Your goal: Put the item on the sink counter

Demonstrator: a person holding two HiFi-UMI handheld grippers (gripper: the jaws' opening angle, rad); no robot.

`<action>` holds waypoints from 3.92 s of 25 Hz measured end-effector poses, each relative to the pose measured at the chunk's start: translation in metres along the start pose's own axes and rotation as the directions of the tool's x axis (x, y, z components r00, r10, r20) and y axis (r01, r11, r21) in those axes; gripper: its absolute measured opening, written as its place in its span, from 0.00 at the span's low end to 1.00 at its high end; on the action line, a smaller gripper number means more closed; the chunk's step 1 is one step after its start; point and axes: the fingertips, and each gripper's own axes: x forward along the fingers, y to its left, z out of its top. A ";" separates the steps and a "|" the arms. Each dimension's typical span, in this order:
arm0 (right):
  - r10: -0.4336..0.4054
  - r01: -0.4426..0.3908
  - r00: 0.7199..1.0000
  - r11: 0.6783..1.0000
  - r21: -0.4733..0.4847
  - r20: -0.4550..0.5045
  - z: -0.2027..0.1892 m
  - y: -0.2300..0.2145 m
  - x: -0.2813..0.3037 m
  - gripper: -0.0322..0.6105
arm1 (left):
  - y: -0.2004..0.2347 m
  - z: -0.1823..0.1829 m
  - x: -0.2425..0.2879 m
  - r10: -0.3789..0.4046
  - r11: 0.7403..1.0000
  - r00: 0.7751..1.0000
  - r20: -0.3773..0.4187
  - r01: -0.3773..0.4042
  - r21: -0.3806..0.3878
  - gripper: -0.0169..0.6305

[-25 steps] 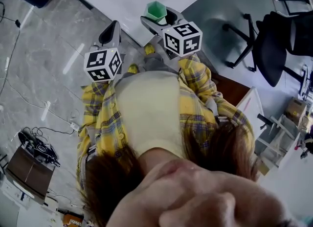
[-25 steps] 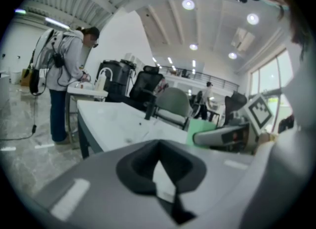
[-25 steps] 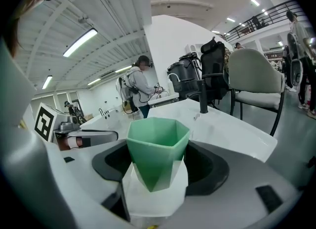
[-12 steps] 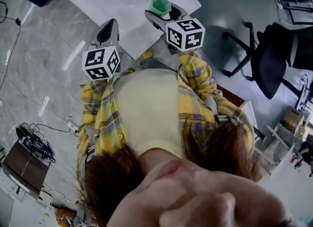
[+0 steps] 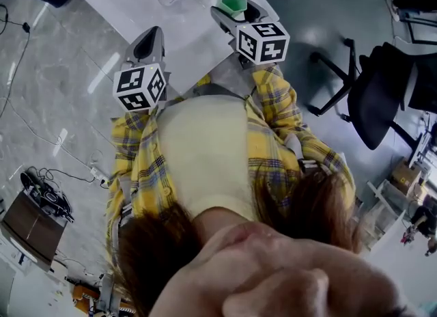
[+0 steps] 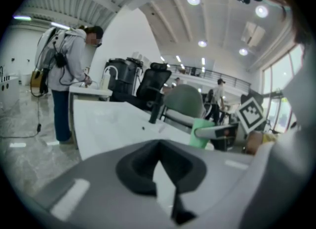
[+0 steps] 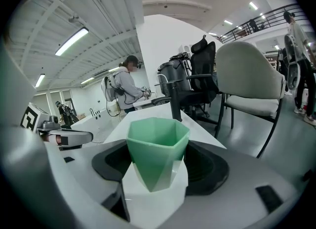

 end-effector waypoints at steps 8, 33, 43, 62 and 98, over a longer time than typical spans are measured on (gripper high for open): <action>-0.070 0.070 0.998 0.994 -0.087 -0.002 0.000 -0.034 0.010 0.56 | -0.001 -0.001 0.017 0.023 1.000 1.000 -0.015 -0.023 -0.007 0.02; -0.184 0.190 0.982 0.955 -0.229 0.047 -0.014 -0.072 0.023 0.56 | -0.001 -0.005 0.024 0.044 0.999 0.998 -0.037 -0.044 0.003 0.02; -0.188 0.191 0.981 0.958 -0.214 0.034 -0.018 -0.071 0.019 0.56 | -0.008 -0.004 0.021 0.021 1.000 0.999 -0.031 -0.021 0.017 0.02; -0.265 0.277 0.960 0.944 -0.181 0.087 -0.011 -0.064 -0.018 0.56 | -0.013 -0.005 -0.003 -0.006 0.999 1.000 0.002 0.006 0.031 0.02; -0.180 0.200 0.971 0.972 -0.124 0.156 -0.018 0.041 -0.078 0.31 | -0.021 -0.010 -0.059 -0.069 0.997 0.995 0.072 0.066 0.035 0.02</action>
